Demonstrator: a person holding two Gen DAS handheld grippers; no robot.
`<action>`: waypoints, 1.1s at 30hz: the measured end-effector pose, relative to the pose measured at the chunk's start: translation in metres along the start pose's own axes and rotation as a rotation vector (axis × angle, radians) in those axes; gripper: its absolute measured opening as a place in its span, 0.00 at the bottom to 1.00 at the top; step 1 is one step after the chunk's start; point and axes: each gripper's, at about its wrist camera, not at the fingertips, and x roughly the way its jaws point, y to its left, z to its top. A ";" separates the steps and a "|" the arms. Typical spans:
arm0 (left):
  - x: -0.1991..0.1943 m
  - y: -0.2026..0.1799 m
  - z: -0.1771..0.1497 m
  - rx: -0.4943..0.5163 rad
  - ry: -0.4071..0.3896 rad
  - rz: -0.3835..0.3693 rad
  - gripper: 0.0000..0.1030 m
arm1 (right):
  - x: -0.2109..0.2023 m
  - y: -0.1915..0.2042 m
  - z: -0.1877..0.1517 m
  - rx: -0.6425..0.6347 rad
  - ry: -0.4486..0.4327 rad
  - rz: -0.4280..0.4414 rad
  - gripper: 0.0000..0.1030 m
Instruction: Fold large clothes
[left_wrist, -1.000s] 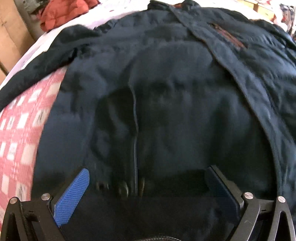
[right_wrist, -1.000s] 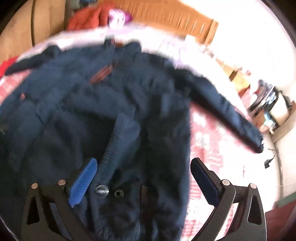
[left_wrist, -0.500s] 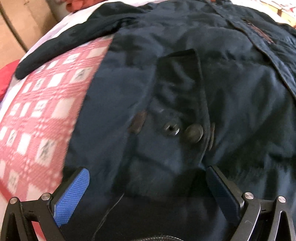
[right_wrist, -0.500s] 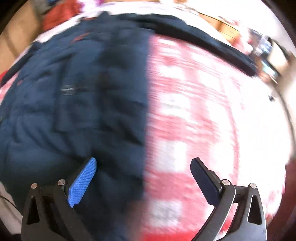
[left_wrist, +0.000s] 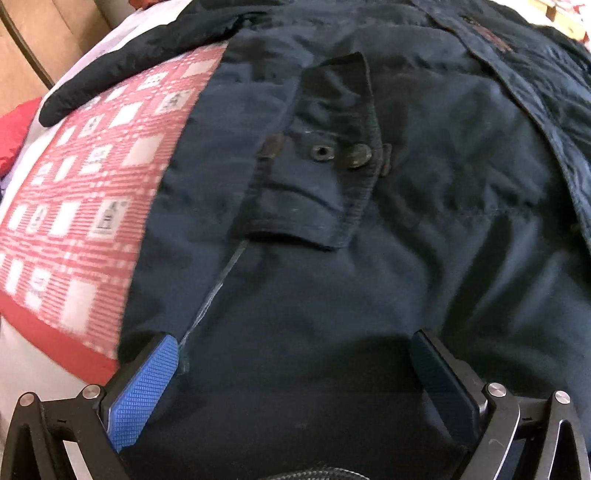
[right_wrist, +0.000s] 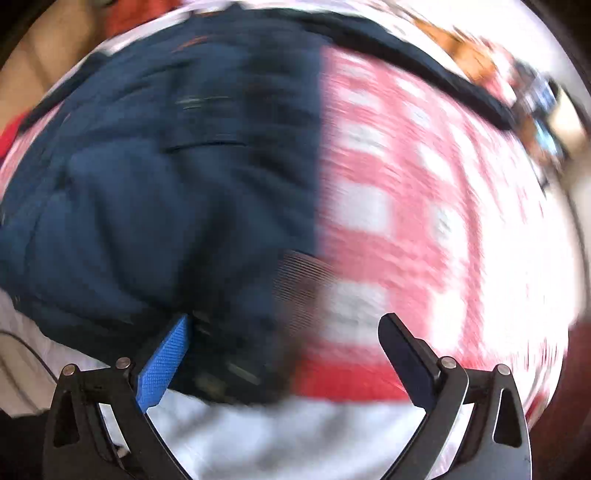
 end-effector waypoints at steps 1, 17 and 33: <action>-0.003 0.002 0.005 -0.001 0.008 0.008 1.00 | -0.006 -0.010 0.002 0.018 0.003 -0.005 0.98; -0.182 -0.061 0.340 0.238 -0.305 -0.137 1.00 | -0.307 -0.076 0.333 -0.316 -0.481 -0.118 0.98; -0.011 -0.236 0.429 0.161 -0.294 -0.193 1.00 | -0.089 -0.077 0.443 0.126 -0.510 -0.056 1.00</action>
